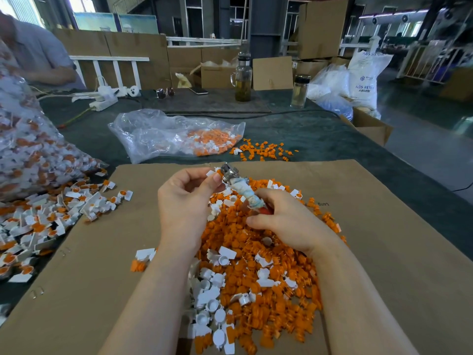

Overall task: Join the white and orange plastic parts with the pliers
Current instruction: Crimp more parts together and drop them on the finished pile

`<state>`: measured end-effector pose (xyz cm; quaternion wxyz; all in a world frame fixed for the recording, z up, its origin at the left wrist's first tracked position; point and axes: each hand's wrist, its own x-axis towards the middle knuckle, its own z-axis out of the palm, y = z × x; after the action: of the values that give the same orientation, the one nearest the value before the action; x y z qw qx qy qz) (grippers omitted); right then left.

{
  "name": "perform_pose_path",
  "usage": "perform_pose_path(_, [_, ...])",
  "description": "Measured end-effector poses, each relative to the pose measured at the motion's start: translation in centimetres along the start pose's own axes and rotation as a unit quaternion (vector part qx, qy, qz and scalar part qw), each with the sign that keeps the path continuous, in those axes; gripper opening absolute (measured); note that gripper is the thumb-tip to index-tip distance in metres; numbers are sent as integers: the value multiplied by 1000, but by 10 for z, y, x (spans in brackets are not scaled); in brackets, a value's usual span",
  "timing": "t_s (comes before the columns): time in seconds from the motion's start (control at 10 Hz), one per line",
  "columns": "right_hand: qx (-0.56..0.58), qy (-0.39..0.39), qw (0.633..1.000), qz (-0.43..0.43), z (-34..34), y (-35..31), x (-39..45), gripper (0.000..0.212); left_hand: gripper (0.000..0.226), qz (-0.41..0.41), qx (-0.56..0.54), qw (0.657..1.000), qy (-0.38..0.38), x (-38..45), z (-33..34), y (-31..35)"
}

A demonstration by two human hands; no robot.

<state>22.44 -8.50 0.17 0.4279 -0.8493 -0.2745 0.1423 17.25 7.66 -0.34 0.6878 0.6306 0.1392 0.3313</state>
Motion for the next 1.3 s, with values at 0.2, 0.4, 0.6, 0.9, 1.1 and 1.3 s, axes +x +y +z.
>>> perform_pose_path(0.2, [-20,-15,1000,-5,0,-1,-1,34,8,2,-16,1000,-19,2,-1,0])
perform_pose_path(0.4, [-26,1,999,-33,3,-4,-2,28,8,-10,-65,997,-27,3,-3,-2])
perform_pose_path(0.6, [-50,6,998,-45,4,-7,-1,29,7,-19,-81,996,-28,3,-3,-3])
perform_pose_path(0.9, [-82,40,995,-51,11,0,5,11,7,-85,-121,989,-14,2,-4,0])
perform_pose_path(1.1, [-143,136,980,-20,11,8,9,12,15,-254,-253,925,124,22,-31,-1])
perform_pose_path(1.3, [-190,198,961,32,8,16,12,29,21,-270,-433,818,265,41,-68,-10])
